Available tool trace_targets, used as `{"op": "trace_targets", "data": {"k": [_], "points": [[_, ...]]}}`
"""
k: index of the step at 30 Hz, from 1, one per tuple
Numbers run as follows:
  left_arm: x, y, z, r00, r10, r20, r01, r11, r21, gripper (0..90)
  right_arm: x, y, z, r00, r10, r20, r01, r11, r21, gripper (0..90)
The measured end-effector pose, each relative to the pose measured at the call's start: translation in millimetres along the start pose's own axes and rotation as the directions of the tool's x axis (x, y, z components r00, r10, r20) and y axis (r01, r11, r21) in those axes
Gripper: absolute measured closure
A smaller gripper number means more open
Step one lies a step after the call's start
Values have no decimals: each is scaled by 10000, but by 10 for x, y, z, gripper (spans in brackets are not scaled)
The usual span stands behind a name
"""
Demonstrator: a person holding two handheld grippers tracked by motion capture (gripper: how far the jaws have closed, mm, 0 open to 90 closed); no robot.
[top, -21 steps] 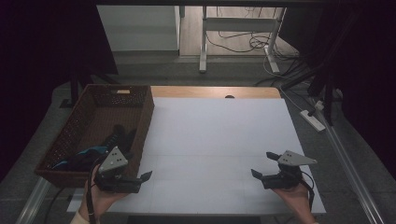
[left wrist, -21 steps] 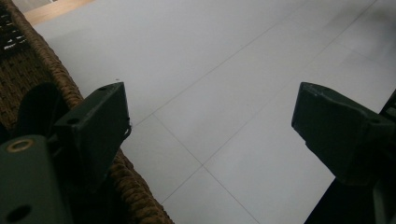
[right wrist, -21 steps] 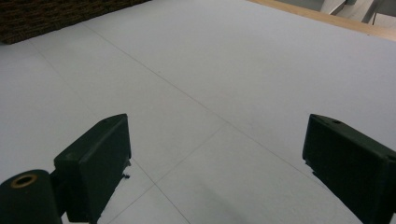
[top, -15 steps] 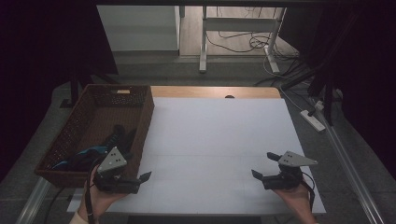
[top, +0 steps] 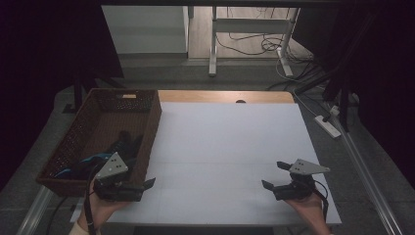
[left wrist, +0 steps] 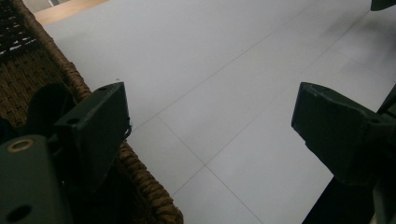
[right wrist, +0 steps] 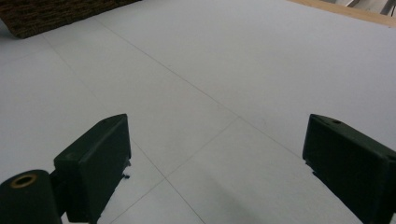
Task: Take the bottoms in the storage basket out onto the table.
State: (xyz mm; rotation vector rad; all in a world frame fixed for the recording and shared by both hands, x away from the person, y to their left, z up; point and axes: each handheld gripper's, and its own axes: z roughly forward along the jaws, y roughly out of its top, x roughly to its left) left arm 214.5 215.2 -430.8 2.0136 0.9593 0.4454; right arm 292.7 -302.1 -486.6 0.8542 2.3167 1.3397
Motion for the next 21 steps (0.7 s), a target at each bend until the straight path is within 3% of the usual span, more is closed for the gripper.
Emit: {"op": "trace_targets", "data": {"k": [11, 21], "points": [[50, 16, -39, 9999, -112, -117, 112, 9999, 3, 127, -11, -23, 5, 10000, 19, 85, -20, 9999, 111, 76], [114, 230, -117, 9993, 215, -304, -213, 9997, 76, 130, -14, -35, 18, 9999, 104, 89, -106, 9998, 178, 77]]}}
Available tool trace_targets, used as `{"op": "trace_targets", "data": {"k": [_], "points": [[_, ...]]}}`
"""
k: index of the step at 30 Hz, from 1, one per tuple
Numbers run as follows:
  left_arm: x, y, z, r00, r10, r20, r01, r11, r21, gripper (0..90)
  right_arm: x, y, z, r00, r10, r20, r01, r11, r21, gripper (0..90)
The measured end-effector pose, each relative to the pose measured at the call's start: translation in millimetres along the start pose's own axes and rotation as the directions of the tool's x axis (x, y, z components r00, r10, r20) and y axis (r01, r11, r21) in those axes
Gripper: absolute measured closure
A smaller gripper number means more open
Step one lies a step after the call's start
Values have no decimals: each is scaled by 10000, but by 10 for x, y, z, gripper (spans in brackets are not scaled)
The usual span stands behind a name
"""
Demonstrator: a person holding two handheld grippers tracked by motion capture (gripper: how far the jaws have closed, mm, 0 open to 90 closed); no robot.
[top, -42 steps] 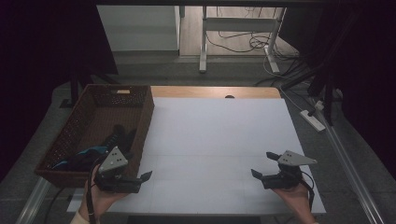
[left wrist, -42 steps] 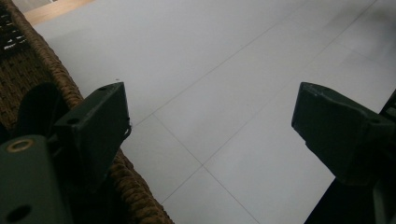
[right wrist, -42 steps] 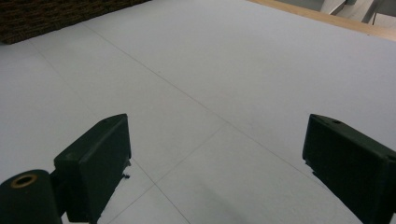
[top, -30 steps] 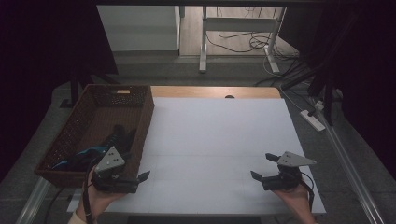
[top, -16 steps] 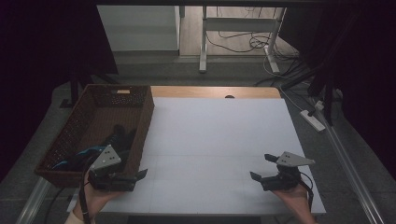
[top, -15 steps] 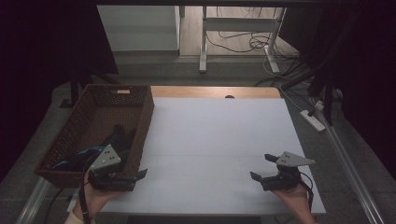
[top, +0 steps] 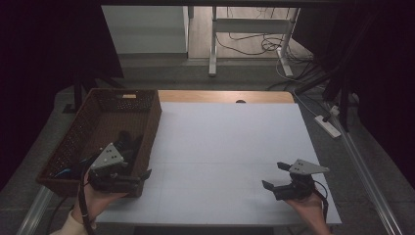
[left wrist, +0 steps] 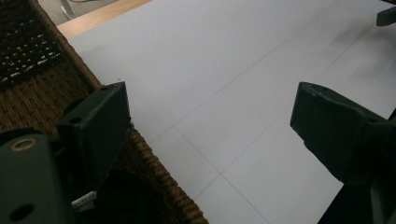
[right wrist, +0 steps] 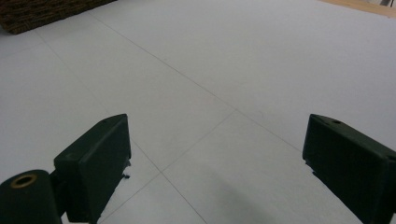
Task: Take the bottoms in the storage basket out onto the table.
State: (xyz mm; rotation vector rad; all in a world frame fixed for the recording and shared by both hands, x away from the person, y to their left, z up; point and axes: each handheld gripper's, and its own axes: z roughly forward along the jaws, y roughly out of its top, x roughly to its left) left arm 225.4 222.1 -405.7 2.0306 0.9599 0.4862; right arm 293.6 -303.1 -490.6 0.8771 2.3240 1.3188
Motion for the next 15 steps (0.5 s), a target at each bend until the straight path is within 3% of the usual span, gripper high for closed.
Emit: {"op": "trace_targets", "data": {"k": [15], "points": [[162, 165, -1, 9999, -122, -21, 122, 9999, 29, 133, -4, -13, 2, 9997, -24, 233, 23, 10000, 66, 76]]}}
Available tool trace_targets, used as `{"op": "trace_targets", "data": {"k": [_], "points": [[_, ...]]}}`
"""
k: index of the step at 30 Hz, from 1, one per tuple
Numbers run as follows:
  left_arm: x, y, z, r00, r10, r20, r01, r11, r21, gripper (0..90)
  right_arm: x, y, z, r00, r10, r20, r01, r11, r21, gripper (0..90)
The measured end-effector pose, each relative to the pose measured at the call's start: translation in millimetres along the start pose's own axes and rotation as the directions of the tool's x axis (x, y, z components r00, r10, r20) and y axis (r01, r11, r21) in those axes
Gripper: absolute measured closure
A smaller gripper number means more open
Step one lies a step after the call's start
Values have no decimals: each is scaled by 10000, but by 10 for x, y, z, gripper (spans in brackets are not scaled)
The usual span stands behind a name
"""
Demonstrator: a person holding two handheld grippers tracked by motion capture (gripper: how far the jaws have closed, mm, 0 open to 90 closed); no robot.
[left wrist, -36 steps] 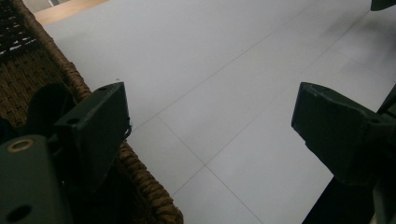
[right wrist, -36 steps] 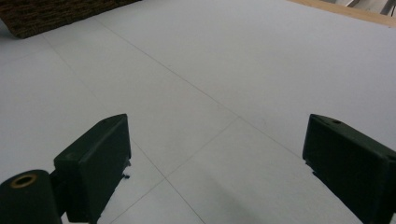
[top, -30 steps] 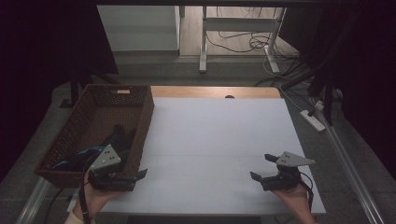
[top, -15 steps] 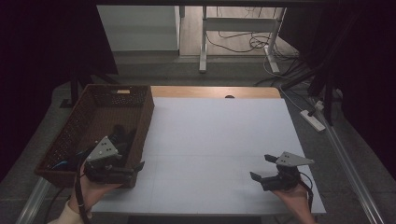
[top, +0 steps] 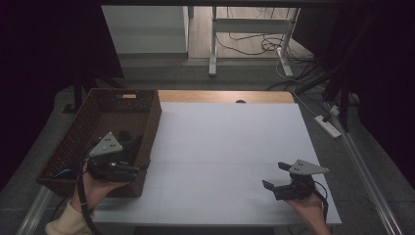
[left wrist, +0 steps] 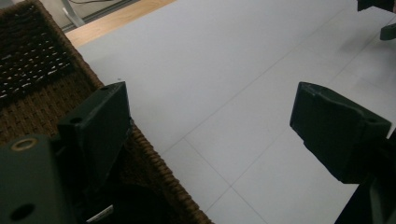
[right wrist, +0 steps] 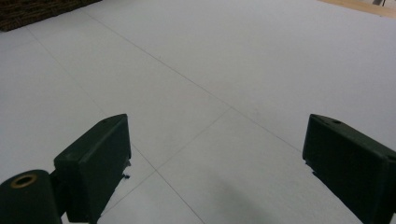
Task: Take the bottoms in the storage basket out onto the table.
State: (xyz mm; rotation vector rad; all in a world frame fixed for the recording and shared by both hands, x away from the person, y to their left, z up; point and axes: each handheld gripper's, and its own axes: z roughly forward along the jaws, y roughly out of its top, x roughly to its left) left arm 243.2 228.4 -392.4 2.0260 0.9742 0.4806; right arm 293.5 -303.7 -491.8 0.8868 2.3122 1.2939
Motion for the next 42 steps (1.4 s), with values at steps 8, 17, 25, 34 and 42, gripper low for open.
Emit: {"op": "trace_targets", "data": {"k": [8, 17, 25, 34, 42], "points": [[124, -20, -10, 9994, -171, -289, 180, 9994, 295, 138, 2, -5, 0, 9999, -23, 126, 22, 10000, 65, 77], [266, -22, -80, 9976, -239, -644, 267, 9987, 429, 140, 3, -14, 25, 9999, -20, 138, 17, 9997, 227, 77], [382, -15, -106, 9970, -170, -753, 228, 9968, 772, 141, 8, -18, 36, 9999, -65, 159, 60, 9995, 300, 77], [544, -39, -166, 9947, -391, -952, 474, 9952, 860, 139, 15, -22, 51, 9998, -96, 172, 89, 9991, 409, 77], [709, -62, -192, 9908, -498, -1261, 648, 9909, 1181, 146, 16, -24, 54, 9997, -118, 234, 108, 9990, 433, 77]]}}
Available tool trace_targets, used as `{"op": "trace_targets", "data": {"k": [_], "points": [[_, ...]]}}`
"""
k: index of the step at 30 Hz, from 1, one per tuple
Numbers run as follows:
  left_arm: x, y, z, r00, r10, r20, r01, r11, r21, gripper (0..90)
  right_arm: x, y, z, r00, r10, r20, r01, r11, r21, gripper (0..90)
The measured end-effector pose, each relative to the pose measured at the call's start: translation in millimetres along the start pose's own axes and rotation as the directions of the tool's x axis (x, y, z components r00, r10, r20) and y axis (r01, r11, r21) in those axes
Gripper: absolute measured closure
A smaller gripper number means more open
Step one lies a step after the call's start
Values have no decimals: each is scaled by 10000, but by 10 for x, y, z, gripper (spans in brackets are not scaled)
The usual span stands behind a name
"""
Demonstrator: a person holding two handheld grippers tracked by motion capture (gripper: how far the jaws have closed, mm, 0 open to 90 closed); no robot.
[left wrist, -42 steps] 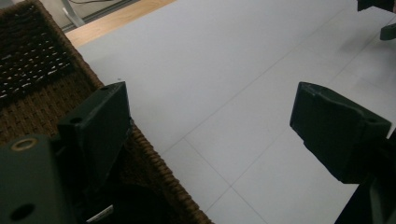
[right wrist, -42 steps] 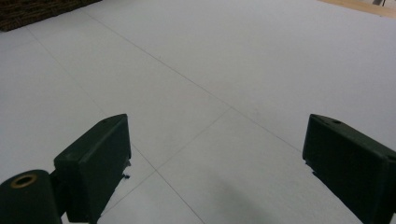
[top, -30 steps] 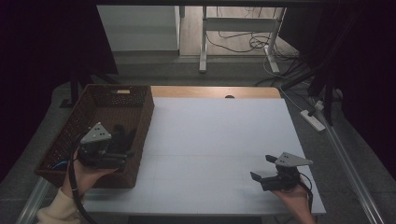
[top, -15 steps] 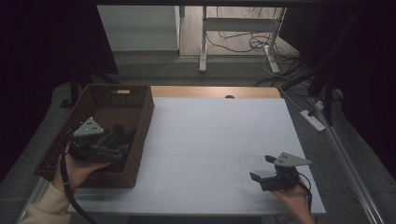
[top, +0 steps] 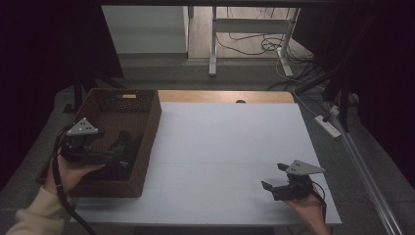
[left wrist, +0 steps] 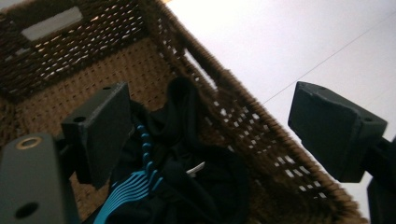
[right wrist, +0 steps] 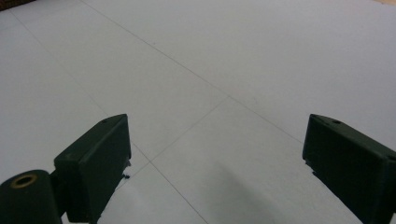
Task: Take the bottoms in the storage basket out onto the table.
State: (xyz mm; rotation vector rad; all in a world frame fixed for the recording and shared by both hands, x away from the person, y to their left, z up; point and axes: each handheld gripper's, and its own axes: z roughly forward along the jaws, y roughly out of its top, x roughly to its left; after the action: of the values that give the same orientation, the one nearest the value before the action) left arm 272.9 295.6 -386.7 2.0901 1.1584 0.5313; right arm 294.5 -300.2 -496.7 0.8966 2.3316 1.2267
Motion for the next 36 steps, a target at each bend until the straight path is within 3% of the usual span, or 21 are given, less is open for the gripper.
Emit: {"op": "trace_targets", "data": {"k": [12, 18, 28, 36], "points": [[179, -3, 65, 9985, 154, -526, -111, 9966, 815, 145, 8, -4, 18, 10000, -69, -23, 69, 9999, 117, 77], [269, -3, 103, 9996, 0, -276, 27, 9952, 975, 145, 7, -7, 22, 10000, -66, -28, 67, 9998, 161, 77], [415, -66, 200, 9991, -57, -431, 127, 9862, 1650, 145, 11, -11, 31, 10000, -81, 2, 81, 9997, 246, 76], [489, -118, 255, 9992, -221, -323, 280, 9799, 1974, 145, 14, -13, 39, 9999, -118, -11, 118, 9995, 308, 76]]}}
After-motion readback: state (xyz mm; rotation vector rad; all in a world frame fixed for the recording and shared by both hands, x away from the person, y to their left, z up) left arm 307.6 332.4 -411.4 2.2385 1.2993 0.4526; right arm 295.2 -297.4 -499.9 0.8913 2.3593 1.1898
